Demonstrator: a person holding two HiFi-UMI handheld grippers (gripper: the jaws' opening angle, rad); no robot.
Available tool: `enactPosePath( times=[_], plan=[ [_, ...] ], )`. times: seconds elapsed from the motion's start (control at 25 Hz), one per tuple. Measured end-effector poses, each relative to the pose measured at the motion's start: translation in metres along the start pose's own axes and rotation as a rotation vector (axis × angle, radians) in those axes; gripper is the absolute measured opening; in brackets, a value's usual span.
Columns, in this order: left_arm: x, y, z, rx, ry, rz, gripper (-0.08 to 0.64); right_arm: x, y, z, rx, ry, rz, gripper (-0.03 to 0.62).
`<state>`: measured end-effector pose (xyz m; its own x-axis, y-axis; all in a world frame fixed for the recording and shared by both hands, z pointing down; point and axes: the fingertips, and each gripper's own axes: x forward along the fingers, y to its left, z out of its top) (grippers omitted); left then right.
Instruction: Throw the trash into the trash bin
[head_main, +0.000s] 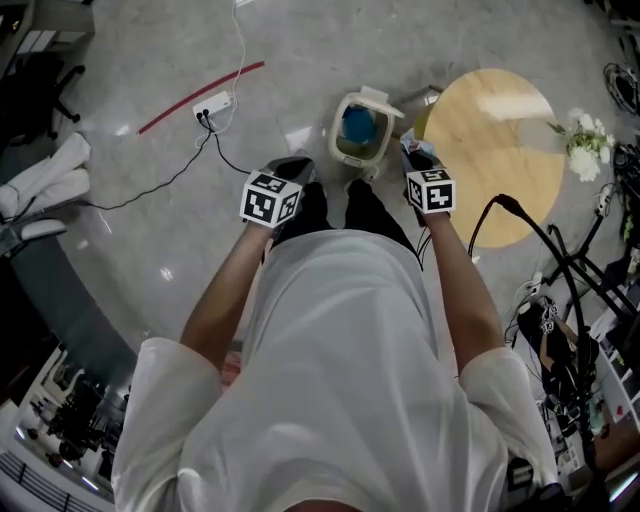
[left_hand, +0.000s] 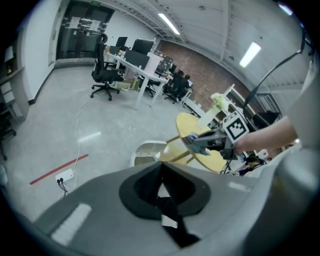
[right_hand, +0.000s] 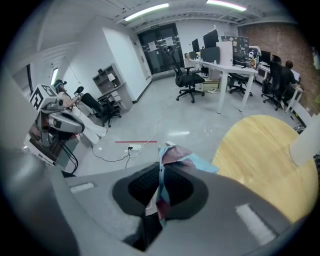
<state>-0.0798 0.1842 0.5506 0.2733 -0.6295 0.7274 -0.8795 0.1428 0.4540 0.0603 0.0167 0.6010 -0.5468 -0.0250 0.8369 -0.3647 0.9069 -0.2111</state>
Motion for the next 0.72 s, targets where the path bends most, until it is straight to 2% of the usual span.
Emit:
enactPosePath(
  times=[0.32, 0.72],
  plan=[
    [-0.002, 0.019, -0.009, -0.04, 0.004, 0.012, 0.005, 0.035, 0.03, 0.009, 0.008, 0.006, 0.088, 0.026],
    [0.018, 0.04, -0.015, -0.106, -0.01, 0.012, 0.006, 0.073, 0.029, 0.003, 0.057, 0.041, 0.136, 0.026]
  ],
)
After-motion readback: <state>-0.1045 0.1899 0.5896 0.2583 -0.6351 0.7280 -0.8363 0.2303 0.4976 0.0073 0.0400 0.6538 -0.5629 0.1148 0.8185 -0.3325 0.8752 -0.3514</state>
